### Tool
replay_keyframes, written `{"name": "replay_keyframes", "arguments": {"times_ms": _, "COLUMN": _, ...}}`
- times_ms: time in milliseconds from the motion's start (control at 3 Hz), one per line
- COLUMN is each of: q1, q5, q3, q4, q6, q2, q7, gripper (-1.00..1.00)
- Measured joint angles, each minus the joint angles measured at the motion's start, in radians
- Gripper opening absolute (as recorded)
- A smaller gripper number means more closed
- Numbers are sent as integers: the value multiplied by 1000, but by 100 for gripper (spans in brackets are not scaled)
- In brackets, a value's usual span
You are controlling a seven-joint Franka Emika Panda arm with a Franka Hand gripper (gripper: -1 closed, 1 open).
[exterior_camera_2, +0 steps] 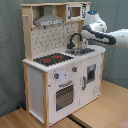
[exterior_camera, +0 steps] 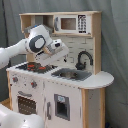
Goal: Play with the kitchen
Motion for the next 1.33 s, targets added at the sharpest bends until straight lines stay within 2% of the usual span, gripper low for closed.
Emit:
{"name": "replay_keyframes", "arguments": {"times_ms": 333, "q1": -19, "q5": 0, "q3": 3, "q4": -32, "q6": -82, "q2": 46, "q7": -13, "gripper": 100}}
{"name": "replay_keyframes", "arguments": {"times_ms": 667, "q1": -81, "q5": 0, "q3": 70, "q4": 9, "q6": -73, "q2": 99, "q7": -16, "gripper": 100}}
{"name": "replay_keyframes", "arguments": {"times_ms": 1333, "q1": -209, "q5": 0, "q3": 191, "q4": 139, "q6": -71, "q2": 153, "q7": -16, "gripper": 100}}
